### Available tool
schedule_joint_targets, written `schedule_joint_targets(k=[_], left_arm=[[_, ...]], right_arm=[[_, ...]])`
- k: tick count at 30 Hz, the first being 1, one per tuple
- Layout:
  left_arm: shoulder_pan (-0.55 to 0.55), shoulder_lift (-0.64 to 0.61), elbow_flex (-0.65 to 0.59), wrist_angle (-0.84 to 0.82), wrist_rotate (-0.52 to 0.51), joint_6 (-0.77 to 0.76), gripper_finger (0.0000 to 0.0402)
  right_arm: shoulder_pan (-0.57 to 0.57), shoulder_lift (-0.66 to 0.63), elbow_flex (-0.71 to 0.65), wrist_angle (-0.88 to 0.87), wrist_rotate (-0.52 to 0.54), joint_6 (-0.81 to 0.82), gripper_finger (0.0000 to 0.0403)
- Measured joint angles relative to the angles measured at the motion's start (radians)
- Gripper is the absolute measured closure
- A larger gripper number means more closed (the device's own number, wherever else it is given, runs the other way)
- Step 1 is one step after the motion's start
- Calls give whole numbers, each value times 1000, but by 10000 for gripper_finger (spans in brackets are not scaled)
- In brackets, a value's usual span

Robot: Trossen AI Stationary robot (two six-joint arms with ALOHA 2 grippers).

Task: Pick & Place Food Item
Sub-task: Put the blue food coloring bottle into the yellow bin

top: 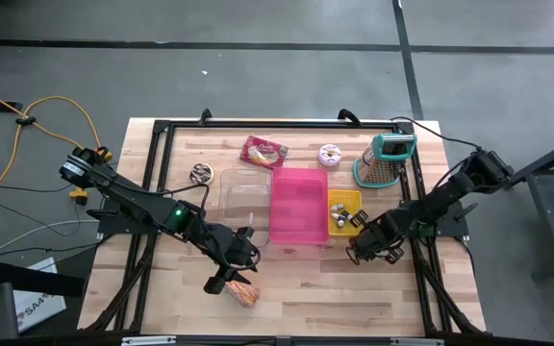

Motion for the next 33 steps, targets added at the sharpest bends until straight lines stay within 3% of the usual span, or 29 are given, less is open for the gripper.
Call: schedule_joint_targets(k=[33], left_arm=[[0, 0, 0, 0, 0, 0, 242]], right_arm=[[12, -1, 25, -58, -23, 31, 348]])
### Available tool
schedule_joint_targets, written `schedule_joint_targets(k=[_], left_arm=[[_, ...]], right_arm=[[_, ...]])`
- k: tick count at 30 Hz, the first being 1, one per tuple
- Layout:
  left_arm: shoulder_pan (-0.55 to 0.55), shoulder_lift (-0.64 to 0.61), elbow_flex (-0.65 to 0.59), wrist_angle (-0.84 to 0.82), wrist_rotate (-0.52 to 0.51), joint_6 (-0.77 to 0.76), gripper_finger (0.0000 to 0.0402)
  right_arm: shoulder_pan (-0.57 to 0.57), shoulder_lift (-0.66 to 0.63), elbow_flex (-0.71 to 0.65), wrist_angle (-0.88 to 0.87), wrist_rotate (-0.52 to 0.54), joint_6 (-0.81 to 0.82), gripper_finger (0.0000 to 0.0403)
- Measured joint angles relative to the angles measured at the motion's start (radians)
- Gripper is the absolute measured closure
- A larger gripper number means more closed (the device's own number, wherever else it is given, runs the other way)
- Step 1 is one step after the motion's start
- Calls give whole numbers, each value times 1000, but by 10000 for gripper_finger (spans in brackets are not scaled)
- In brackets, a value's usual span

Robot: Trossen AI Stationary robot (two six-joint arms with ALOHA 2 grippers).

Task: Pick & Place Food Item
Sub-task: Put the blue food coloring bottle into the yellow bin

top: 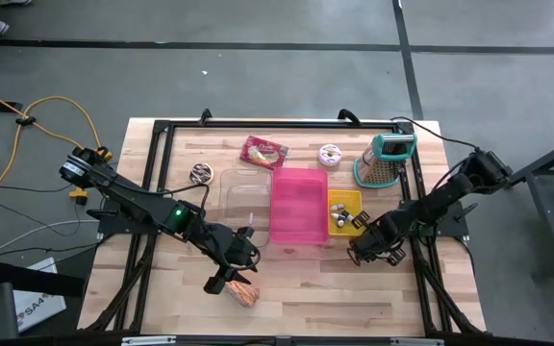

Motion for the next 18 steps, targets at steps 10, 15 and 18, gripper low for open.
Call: schedule_joint_targets(k=[10, 15, 18], left_arm=[[0, 0, 0, 0, 0, 0, 242], [0, 0, 0, 0, 0, 0, 242], [0, 0, 0, 0, 0, 0, 242]], right_arm=[[48, -3, 98, -88, -7, 53, 349], [66, -4, 174, -136, -35, 86, 349], [65, -4, 224, -160, -41, 87, 349]])
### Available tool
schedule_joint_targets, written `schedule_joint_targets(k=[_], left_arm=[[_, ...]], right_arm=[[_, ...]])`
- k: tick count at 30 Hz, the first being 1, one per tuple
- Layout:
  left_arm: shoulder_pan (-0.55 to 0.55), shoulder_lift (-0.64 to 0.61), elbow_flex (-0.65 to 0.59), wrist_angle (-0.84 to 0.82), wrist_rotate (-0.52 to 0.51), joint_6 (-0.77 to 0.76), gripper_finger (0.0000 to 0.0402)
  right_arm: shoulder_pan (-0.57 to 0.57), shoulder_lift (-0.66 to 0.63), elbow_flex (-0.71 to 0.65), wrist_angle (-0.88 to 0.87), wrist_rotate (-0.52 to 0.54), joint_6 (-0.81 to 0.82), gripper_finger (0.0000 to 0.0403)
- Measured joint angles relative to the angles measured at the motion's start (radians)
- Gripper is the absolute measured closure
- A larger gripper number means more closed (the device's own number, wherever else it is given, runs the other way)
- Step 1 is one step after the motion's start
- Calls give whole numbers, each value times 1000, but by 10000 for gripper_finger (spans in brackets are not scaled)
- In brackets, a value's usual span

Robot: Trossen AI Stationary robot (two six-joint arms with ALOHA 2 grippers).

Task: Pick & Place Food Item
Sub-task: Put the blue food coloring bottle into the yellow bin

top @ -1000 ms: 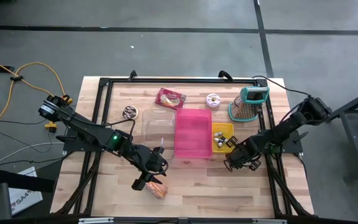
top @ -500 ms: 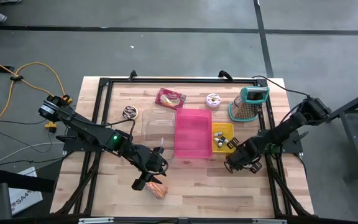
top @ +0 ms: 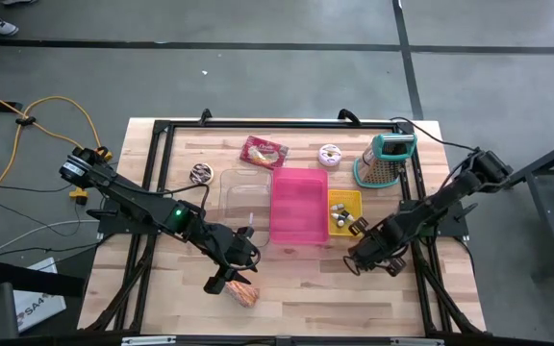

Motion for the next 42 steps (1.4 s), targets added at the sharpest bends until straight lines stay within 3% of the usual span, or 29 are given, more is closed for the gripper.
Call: schedule_joint_targets(k=[12, 33, 42], left_arm=[[0, 0, 0, 0, 0, 0, 242], [0, 0, 0, 0, 0, 0, 242], [0, 0, 0, 0, 0, 0, 242]], right_arm=[[-104, -1, 71, -34, 30, -38, 348], [-509, -2, 71, 64, 30, -267, 347], [-621, 8, 57, 98, -4, -298, 347]])
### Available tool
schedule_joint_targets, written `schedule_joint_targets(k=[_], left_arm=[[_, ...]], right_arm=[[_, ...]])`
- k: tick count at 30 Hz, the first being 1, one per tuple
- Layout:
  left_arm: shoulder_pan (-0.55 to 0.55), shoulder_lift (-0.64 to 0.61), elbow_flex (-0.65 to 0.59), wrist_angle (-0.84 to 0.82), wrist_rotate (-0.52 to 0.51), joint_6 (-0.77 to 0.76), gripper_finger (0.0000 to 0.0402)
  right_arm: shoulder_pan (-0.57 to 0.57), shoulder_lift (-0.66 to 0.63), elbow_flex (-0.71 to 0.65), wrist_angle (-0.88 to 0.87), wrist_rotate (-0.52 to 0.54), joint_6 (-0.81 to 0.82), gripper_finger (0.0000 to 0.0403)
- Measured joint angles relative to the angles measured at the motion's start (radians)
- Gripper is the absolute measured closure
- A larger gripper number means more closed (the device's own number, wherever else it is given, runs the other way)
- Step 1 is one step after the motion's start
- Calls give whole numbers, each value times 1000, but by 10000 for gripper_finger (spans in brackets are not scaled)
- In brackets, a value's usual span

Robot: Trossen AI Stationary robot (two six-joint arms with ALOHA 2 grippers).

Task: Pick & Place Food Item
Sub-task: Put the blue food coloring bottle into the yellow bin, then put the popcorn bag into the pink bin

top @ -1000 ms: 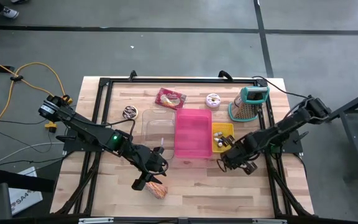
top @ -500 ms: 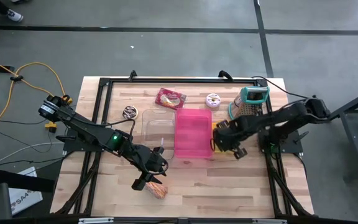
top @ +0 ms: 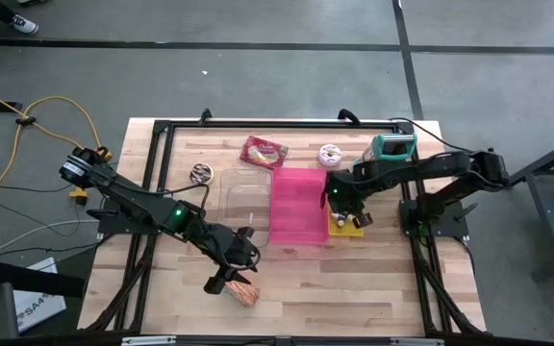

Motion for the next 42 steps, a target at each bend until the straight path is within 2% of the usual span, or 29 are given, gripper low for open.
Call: schedule_joint_targets(k=[15, 24, 36, 42], left_arm=[[0, 0, 0, 0, 0, 0, 242], [0, 0, 0, 0, 0, 0, 242], [0, 0, 0, 0, 0, 0, 242], [0, 0, 0, 0, 0, 0, 242]], right_arm=[[-2, 1, -109, 111, -1, 3, 337], [-2, 1, -109, 116, -1, 10, 305], [-2, 1, -106, 113, 10, 9, 305], [-2, -33, -37, 40, 36, 5, 305]])
